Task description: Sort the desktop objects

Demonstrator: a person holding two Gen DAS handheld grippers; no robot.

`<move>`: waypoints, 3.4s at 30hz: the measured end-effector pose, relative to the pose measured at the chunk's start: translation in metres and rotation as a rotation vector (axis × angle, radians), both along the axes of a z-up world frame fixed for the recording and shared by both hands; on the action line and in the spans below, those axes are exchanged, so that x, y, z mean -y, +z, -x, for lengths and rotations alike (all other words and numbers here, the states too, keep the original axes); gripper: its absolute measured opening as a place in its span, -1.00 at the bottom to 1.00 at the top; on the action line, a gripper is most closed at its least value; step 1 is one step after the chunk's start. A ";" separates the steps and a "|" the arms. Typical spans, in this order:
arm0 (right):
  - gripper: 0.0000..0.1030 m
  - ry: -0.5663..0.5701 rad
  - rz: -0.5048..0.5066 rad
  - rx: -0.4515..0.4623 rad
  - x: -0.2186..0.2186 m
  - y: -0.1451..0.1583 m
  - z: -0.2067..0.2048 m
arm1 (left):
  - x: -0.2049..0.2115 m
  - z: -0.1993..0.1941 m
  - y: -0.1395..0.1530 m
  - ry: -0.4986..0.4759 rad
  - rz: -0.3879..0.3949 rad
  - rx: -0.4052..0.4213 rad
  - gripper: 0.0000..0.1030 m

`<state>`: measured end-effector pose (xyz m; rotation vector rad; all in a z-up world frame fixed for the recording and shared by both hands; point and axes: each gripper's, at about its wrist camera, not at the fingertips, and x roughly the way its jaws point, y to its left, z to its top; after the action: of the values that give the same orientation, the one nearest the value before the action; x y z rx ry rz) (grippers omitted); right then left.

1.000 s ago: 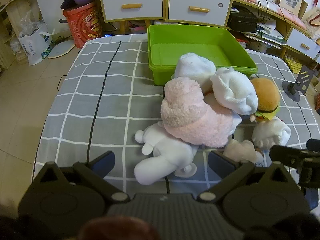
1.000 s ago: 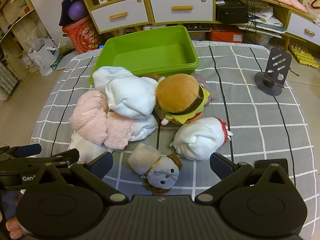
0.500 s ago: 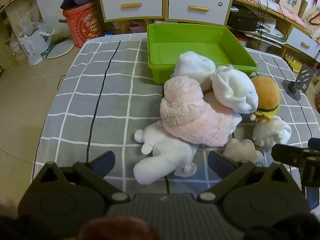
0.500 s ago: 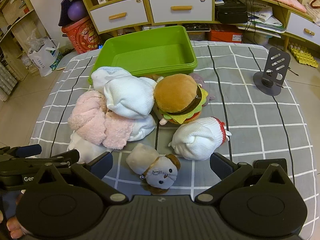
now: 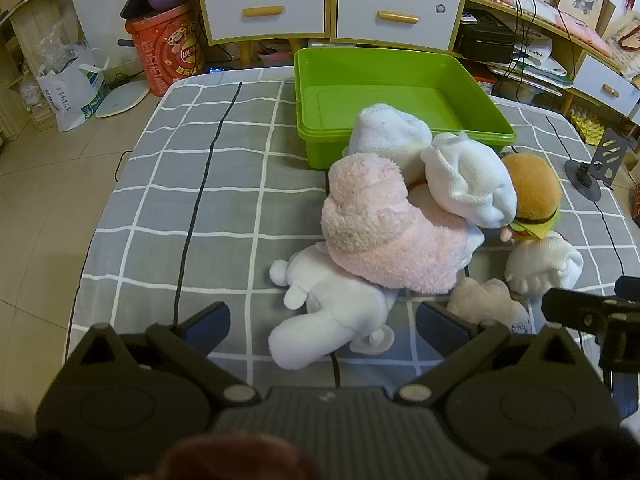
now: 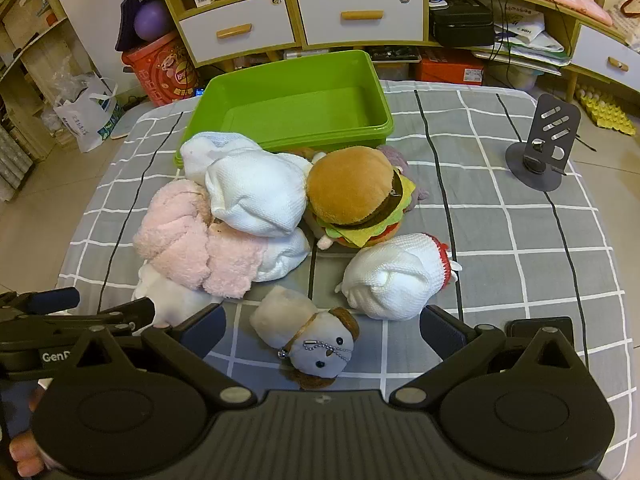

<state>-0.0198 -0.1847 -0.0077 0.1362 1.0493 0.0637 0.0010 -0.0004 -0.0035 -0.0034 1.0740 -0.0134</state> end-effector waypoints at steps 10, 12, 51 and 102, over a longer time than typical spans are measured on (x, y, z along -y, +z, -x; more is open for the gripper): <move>1.00 -0.009 0.008 0.003 0.005 -0.002 0.000 | -0.003 -0.001 0.001 -0.013 0.013 -0.001 0.99; 1.00 -0.016 0.014 0.005 0.008 -0.001 -0.001 | -0.006 -0.002 0.002 -0.016 0.027 -0.004 0.99; 0.93 -0.246 -0.272 -0.009 0.064 -0.032 -0.077 | -0.004 -0.114 -0.016 0.065 0.266 0.040 0.97; 0.20 -0.337 -0.422 0.116 0.103 -0.006 -0.074 | -0.054 -0.117 0.009 0.172 0.633 0.164 -0.47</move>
<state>0.0546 -0.2873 -0.0134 0.6823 0.8744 -0.0133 0.1179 0.0533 0.0053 -0.6547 0.8658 -0.1948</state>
